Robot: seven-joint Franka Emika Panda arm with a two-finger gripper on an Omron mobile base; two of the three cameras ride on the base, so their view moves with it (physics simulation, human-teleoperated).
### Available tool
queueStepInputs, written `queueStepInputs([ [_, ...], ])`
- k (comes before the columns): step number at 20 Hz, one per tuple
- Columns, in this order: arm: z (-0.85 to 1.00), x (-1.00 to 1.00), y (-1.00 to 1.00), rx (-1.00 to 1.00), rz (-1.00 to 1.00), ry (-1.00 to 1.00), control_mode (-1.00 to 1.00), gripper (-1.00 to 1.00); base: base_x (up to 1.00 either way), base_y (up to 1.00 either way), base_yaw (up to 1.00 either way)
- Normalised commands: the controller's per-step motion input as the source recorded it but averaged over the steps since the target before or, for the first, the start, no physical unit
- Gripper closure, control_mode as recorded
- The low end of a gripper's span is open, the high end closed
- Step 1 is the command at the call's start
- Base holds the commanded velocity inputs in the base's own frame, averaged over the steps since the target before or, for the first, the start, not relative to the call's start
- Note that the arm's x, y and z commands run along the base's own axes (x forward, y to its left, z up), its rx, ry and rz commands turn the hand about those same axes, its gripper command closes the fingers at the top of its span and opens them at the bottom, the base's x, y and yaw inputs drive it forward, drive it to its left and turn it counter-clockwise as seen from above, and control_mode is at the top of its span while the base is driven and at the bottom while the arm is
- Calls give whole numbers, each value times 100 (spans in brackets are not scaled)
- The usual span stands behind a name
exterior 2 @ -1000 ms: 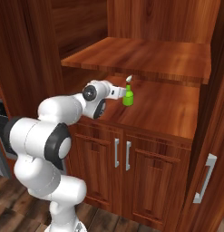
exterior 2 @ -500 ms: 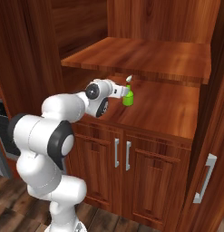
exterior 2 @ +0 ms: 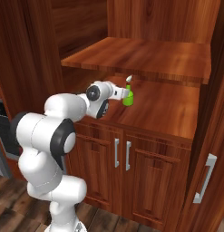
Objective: Move the cutting board and knife to the sink. Then move spray from the cabinet to the counter.
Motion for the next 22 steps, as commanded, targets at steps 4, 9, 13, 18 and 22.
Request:
queueStepInputs([
  [4, -6, 4, 0, 0, 0, 0, -100, -100, 0, 0, 0],
  [9, 0, 12, 0, 0, 0, 0, -100, -100, 0, 0, 0],
  [13, 0, 17, 0, 0, 0, 0, -100, -100, 0, 0, 0],
  [18, 0, 14, 0, 0, 0, 0, -100, -100, 0, 0, 0],
  [22, 0, 0, 0, 0, 0, 0, -100, -100, 0, 0, 0],
])
